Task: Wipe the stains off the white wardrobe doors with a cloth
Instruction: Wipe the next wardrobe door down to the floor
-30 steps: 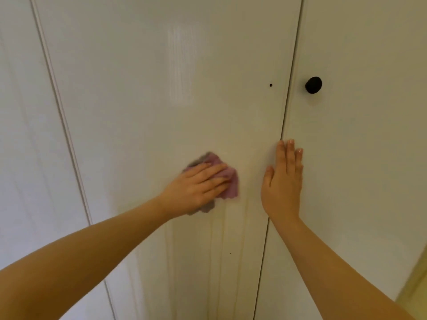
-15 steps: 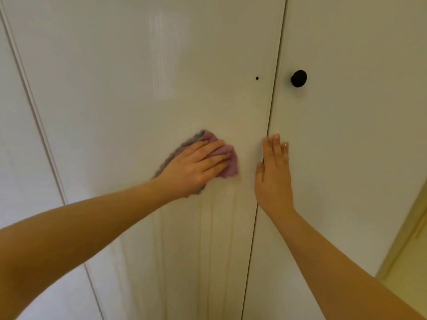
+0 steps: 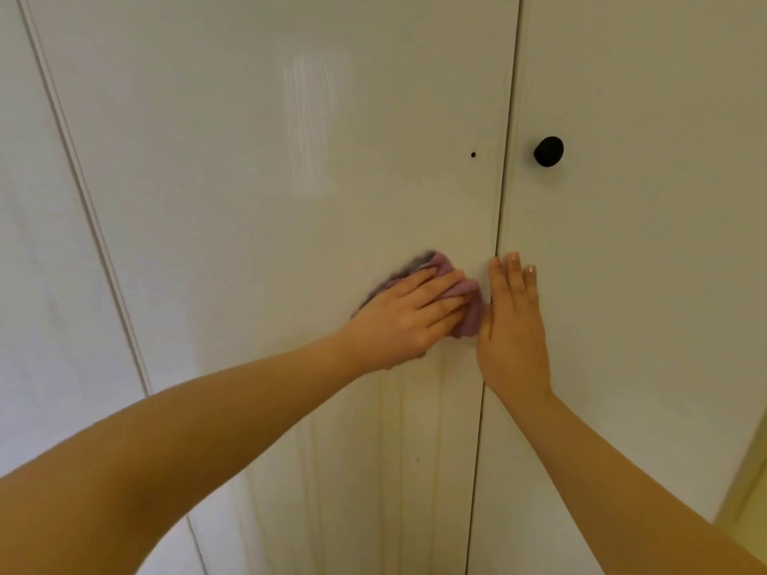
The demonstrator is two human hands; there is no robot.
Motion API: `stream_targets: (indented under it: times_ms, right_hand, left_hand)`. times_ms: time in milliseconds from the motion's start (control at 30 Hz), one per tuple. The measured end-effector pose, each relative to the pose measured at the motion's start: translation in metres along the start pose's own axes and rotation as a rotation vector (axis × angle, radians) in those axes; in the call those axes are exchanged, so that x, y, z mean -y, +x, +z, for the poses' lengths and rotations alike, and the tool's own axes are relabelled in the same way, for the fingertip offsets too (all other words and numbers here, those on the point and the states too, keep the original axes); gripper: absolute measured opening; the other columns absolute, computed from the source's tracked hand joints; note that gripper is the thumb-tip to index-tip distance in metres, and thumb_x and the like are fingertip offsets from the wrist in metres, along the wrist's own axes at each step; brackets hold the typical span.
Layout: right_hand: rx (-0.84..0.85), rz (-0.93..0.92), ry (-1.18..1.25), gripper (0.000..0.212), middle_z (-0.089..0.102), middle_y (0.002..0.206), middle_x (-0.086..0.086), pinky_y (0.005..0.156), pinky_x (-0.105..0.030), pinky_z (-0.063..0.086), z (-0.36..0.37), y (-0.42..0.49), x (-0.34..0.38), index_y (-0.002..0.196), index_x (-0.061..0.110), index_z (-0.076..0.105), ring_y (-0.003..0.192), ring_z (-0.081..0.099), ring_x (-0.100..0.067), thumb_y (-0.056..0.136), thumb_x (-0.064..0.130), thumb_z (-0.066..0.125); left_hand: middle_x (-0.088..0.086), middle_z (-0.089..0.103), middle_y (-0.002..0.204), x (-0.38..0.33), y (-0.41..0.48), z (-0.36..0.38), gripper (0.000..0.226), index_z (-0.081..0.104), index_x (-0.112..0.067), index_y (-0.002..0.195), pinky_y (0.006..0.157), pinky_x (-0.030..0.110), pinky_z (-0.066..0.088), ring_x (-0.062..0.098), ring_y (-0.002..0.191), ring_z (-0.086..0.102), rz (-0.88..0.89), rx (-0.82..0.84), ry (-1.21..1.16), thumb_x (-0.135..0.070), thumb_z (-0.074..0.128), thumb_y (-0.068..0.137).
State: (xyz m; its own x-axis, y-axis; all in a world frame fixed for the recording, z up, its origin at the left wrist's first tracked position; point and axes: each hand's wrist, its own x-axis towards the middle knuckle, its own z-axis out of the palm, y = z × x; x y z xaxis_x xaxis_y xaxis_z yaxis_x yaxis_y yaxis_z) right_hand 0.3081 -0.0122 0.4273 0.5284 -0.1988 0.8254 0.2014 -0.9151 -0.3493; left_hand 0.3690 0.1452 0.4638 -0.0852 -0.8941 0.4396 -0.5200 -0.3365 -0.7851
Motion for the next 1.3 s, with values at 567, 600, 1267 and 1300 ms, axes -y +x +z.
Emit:
stream_targets:
  times_ms: [567, 600, 1267, 1300]
  right_hand:
    - [-0.116, -0.008, -0.053, 0.052, 0.007, 0.149, -0.002, 0.115, -0.036, 0.004, 0.019, -0.005, -0.001, 0.143, 0.008, 0.013, 0.139, 0.004, -0.019, 0.093, 0.014, 0.024]
    - [-0.127, -0.022, -0.057, 0.053, 0.008, 0.149, -0.003, 0.114, -0.036, 0.004, 0.020, -0.002, -0.001, 0.143, 0.008, 0.013, 0.139, 0.005, -0.019, 0.092, 0.016, 0.022]
    - [-0.099, 0.044, -0.010, 0.059, 0.021, 0.152, -0.012, 0.113, -0.034, 0.012, 0.008, -0.007, 0.011, 0.143, 0.003, 0.027, 0.138, 0.009, -0.018, 0.085, 0.001, 0.038]
    - [-0.086, 0.031, -0.025, 0.060, 0.022, 0.151, -0.012, 0.113, -0.034, 0.013, 0.006, -0.009, 0.008, 0.143, 0.004, 0.029, 0.139, 0.012, -0.021, 0.083, 0.005, 0.036]
  left_hand:
    - [0.013, 0.050, 0.137, -0.017, -0.074, 0.007, 0.048, 0.052, -0.005, 0.127, 0.114, 0.049, 0.013, 0.037, 0.128, 0.041, -0.051, 0.036, 0.029, -0.020, 0.060, 0.082]
    - [0.014, 0.051, 0.135, -0.006, -0.070, 0.005, 0.034, 0.050, -0.004, 0.125, 0.113, 0.048, 0.017, 0.038, 0.126, 0.044, -0.123, -0.030, 0.039, -0.015, 0.045, 0.093]
    - [0.020, 0.054, 0.132, -0.043, -0.060, 0.017, 0.053, 0.040, -0.001, 0.131, 0.113, 0.054, 0.020, 0.040, 0.136, 0.032, -0.334, -0.090, -0.049, -0.015, 0.042, 0.080]
    - [0.018, 0.054, 0.133, -0.052, -0.071, 0.018, 0.053, 0.039, -0.002, 0.133, 0.116, 0.049, 0.016, 0.033, 0.142, 0.020, -0.284, -0.061, -0.064, -0.011, 0.045, 0.081]
